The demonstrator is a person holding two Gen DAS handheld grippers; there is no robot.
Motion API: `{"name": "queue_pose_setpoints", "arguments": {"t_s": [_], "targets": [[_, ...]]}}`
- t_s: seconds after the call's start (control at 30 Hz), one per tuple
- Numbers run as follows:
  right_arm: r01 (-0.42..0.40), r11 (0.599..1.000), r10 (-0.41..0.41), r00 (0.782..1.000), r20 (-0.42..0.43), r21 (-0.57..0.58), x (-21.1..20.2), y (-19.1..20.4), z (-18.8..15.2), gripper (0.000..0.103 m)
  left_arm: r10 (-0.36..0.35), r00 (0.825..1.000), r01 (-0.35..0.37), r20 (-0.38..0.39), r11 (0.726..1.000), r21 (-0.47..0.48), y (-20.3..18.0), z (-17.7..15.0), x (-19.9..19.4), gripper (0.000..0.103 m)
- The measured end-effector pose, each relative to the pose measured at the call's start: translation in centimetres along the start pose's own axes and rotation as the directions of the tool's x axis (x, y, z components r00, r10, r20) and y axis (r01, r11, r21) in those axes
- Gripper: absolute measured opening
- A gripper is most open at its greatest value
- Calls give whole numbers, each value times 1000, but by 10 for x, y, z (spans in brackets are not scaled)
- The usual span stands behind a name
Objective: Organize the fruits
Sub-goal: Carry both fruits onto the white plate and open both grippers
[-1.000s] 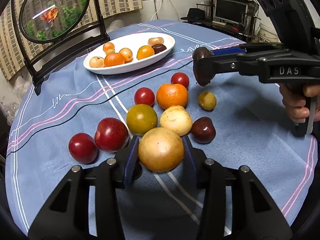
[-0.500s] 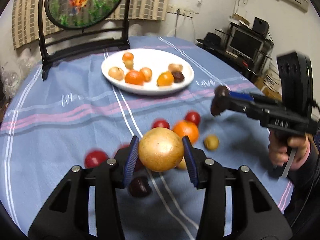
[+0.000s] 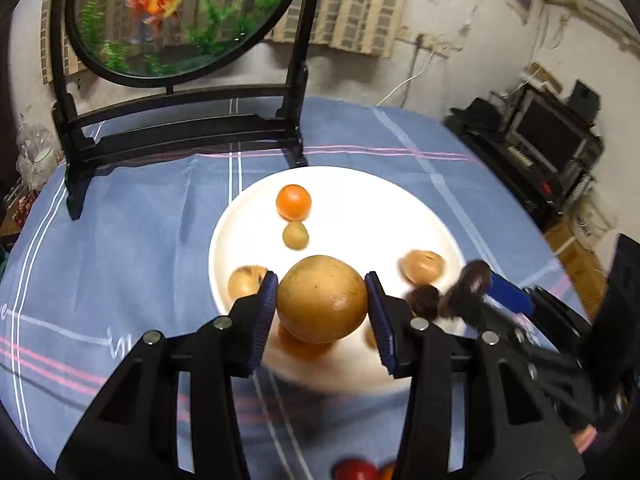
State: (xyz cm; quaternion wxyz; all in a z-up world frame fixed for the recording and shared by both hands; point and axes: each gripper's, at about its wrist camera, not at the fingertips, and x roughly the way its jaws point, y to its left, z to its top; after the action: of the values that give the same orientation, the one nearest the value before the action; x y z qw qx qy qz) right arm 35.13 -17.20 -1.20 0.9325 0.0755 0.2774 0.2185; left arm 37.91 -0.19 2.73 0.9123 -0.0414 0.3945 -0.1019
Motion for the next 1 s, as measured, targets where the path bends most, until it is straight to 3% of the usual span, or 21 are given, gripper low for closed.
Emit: {"name": "queue_pose_setpoints", "arguments": {"t_s": [0.23,0.5,0.8,1.0], "targets": [[-11,999,8,998,-67,-46,34,1,4,46,67,997,-66,-49,997,30,-2,10,50,45],[-18,997,11,996,-89,-80,45,2,5,50,99,992,-96,-74,994,42,-1,8,69,50],[-46,998,42,997,-71,-47,20,5,7,63,160,984,-164,81,985,47,-1,-3,-3,97],[-30,997,25,998,-63,-77,-10,17,-7,64,147,979,-151,144,988,18,9,-41,-67,101]]}}
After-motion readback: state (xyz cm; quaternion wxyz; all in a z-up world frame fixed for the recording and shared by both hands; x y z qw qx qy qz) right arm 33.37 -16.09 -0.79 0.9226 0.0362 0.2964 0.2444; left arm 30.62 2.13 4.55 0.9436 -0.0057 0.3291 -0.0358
